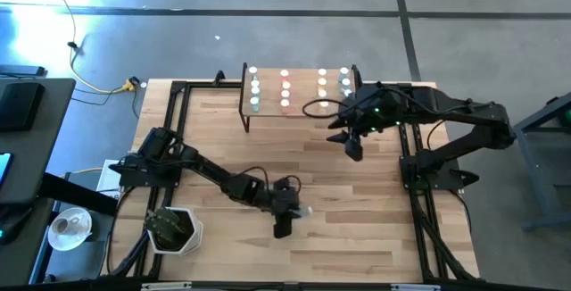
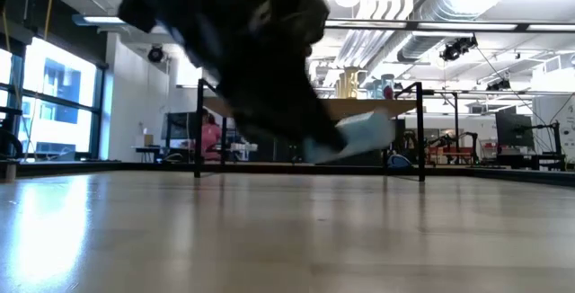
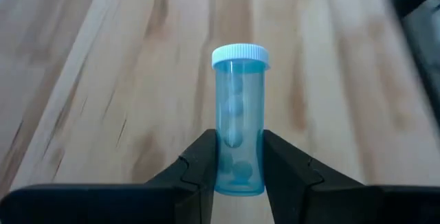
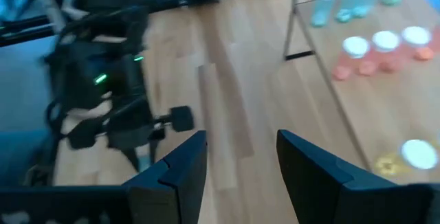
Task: Pick and place medicine bottles onto shelf by color
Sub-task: Align the blue pill bottle with the blue pill bottle
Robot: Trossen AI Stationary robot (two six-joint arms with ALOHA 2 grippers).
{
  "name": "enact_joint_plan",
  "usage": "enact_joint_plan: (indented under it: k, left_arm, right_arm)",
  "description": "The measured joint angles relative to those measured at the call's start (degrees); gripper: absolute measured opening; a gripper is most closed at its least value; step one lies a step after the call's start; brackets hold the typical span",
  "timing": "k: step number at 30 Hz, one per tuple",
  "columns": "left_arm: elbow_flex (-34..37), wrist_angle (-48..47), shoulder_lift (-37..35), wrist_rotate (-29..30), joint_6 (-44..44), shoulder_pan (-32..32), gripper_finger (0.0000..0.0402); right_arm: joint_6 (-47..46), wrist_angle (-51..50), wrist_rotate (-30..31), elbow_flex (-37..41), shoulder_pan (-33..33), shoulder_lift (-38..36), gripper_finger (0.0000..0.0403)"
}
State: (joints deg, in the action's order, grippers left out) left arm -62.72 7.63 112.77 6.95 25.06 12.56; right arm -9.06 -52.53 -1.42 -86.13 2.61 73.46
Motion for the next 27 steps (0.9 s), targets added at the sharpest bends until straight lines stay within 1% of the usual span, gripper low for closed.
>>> enact_joint_plan:
  k: [4,8,11,15,21,27]
  left_arm:
    - [0.0,7.8,0.0,-2.3,-3.1,-1.8,0.0086]
    - [0.0,15.9,-0.1,-3.7,-5.7,-3.5,0.0086]
    - [-0.1,21.7,-0.1,-5.3,-7.1,-4.7,0.0086]
    - [-0.1,28.3,-0.2,-5.6,-9.3,-6.2,0.0086]
    - [-0.1,37.7,-0.2,-5.4,-12.9,-8.2,0.0085]
    - [-0.1,46.0,-0.3,-5.5,-13.7,-9.6,0.0085]
  right_arm:
    - [0.0,-1.5,-3.2,0.0,-1.6,-1.5,0.0167]
    - [0.4,-2.8,-3.6,0.0,-3.6,-2.7,0.0167]
    - [2.7,-2.9,-3.6,0.0,-5.2,-3.1,0.0167]
    - [5.3,-2.9,-3.6,0.0,-7.4,-3.1,0.0167]
    - [5.7,-2.6,-3.0,0.0,-9.7,-2.7,0.0167]
    - [7.8,-2.5,-2.8,0.0,-11.7,-2.5,0.0167]
